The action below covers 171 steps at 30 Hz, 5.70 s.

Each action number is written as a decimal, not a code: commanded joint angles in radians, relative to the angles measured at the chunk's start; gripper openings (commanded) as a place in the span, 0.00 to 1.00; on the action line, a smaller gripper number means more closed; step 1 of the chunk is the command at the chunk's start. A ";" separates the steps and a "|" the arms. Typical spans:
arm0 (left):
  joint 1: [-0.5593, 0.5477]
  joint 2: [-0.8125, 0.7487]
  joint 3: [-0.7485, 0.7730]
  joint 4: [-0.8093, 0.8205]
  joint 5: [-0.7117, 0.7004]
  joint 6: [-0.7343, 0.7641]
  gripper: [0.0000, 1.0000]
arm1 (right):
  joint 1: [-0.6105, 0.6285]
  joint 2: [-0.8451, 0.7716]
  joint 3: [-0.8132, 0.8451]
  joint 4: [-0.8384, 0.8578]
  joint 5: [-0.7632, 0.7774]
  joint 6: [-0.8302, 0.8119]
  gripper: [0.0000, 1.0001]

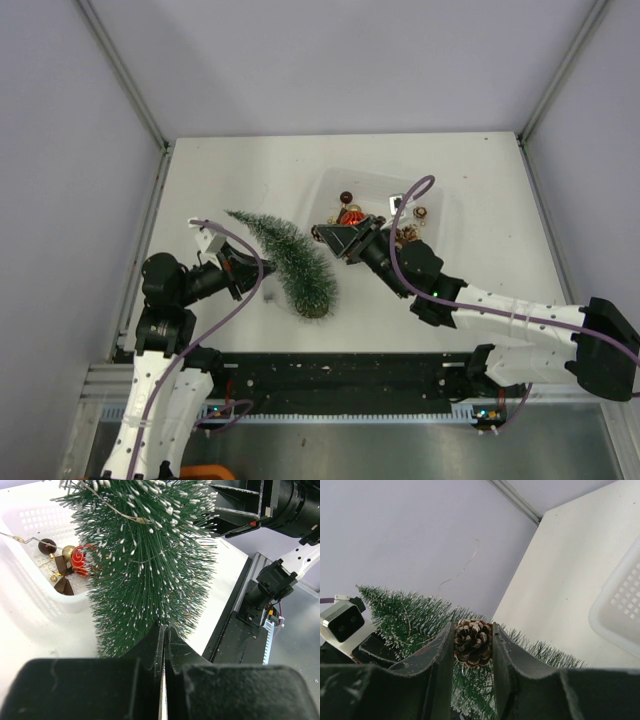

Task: Decorate the small christmas tree

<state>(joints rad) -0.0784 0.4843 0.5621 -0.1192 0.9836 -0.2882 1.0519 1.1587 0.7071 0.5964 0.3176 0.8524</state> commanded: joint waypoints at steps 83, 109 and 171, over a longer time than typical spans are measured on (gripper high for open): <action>-0.021 -0.003 -0.021 0.093 0.004 -0.028 0.00 | 0.125 -0.024 -0.003 0.112 0.143 -0.027 0.00; -0.029 0.007 -0.022 0.112 -0.005 -0.042 0.00 | 0.207 -0.030 0.047 0.030 0.211 -0.097 0.00; -0.038 0.019 -0.019 0.124 0.000 -0.032 0.00 | 0.342 -0.040 0.023 -0.055 0.568 -0.150 0.00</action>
<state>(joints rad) -0.1120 0.5133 0.5472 -0.0444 0.9791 -0.3340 1.3857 1.1484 0.7296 0.5228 0.9131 0.6926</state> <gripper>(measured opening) 0.012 0.308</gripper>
